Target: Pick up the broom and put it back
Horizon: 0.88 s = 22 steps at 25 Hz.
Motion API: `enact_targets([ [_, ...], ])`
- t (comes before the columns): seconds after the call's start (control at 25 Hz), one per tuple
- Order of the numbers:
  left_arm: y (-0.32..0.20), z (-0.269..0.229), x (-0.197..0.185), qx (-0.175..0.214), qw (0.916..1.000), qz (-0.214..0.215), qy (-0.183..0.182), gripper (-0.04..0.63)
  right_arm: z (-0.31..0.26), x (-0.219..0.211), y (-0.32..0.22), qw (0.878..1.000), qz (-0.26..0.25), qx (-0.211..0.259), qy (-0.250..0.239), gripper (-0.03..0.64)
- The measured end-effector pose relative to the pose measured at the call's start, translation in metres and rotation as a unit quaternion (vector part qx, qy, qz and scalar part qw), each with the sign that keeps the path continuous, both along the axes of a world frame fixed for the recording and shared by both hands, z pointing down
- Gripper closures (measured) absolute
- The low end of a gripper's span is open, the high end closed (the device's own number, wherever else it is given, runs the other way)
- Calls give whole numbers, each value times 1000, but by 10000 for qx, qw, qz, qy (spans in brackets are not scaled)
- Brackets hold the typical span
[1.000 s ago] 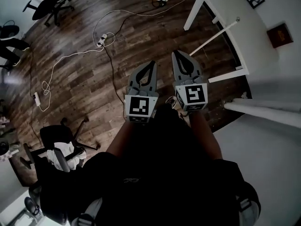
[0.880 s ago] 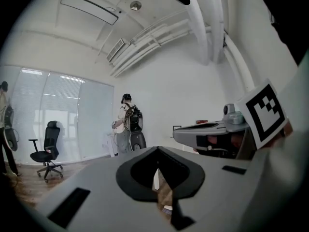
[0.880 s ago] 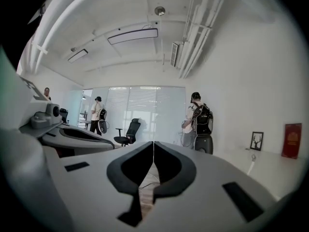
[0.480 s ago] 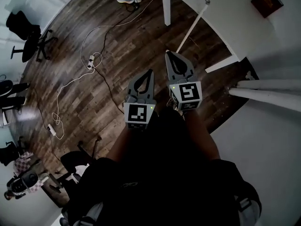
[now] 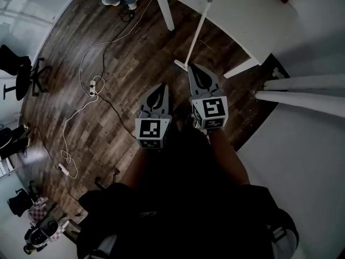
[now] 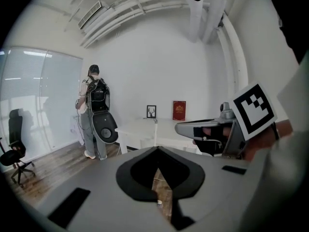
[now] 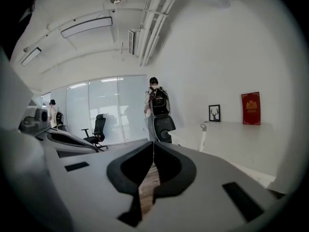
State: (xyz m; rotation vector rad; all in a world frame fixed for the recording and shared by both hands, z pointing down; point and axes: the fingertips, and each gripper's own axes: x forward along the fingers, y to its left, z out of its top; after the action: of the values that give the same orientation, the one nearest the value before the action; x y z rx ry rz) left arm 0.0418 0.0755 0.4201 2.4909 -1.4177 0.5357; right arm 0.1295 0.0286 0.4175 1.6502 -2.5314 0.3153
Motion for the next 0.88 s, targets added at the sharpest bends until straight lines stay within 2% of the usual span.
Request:
enact_targets([
  [0.08, -13, 11, -1, -37, 10000, 43, -50, 594, 10, 5, -9, 9999, 70, -94, 59, 594],
  [0.2, -34, 17, 4, -174, 9994, 175, 230, 594, 23, 8, -25, 9995, 172, -224, 169, 594],
  [0.32, -60, 32, 1, -216, 9991, 324, 168, 594, 41, 7, -47, 9979, 307, -502, 288, 594],
  [0.52, -87, 64, 5, -654, 9966, 473, 177, 594, 83, 15, -85, 9925, 564, -966, 490, 594],
  [0.64, -106, 75, 2, -826, 9945, 553, 342, 594, 108, 26, -111, 9880, 854, -1178, 519, 594],
  [0.88, -145, 108, -26, -1051, 9915, 766, 35, 594, 158, 32, -151, 9748, 1412, -1626, 581, 594],
])
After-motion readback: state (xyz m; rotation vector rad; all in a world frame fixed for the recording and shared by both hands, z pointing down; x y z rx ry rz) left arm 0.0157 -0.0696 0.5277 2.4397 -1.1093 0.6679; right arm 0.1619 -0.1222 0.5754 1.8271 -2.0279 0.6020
